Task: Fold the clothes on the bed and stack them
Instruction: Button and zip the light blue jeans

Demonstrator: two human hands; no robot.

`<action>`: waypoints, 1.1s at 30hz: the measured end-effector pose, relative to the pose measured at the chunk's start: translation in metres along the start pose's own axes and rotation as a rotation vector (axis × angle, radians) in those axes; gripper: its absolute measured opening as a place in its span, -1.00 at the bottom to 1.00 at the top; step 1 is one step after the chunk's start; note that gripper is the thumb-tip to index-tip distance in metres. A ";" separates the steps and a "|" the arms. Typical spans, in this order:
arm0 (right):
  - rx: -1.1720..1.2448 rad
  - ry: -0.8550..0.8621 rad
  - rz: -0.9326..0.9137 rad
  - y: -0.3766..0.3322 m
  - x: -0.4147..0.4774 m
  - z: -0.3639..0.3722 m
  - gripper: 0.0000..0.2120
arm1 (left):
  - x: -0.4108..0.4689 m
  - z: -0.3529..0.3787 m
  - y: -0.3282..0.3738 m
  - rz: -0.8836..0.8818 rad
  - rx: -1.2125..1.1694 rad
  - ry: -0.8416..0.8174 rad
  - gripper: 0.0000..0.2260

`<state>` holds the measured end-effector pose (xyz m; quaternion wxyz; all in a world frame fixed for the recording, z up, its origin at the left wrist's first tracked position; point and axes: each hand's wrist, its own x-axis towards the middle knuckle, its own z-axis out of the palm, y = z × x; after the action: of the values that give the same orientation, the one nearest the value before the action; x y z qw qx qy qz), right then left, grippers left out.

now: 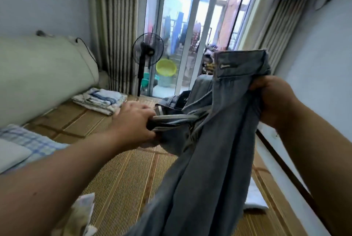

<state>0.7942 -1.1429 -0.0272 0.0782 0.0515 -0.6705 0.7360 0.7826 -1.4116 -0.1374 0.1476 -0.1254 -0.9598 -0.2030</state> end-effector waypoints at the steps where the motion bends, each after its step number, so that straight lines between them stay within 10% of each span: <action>1: -0.015 0.013 -0.024 -0.018 -0.001 0.001 -0.67 | 0.002 -0.021 0.006 0.020 -0.052 0.030 -0.81; 7: -0.360 0.097 0.009 -0.082 -0.003 -0.020 -0.76 | 0.009 -0.109 0.050 0.103 -0.258 0.002 -0.75; 12: -0.748 0.069 0.187 -0.061 -0.019 -0.051 -0.85 | 0.016 -0.106 0.099 0.038 -0.446 -0.353 -0.72; 25: -0.387 -0.268 0.156 0.012 -0.024 -0.259 -0.68 | 0.047 0.049 0.250 -0.311 -1.198 -0.717 -0.46; 33: -0.541 -0.488 0.260 0.073 -0.018 -0.356 -0.81 | 0.040 0.179 0.327 -0.552 -1.091 -0.766 -0.88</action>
<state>0.8087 -0.7958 -0.1357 -0.1669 0.1170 -0.8402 0.5025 0.8025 -1.0379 -0.1655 -0.3397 0.0036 -0.7029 -0.6249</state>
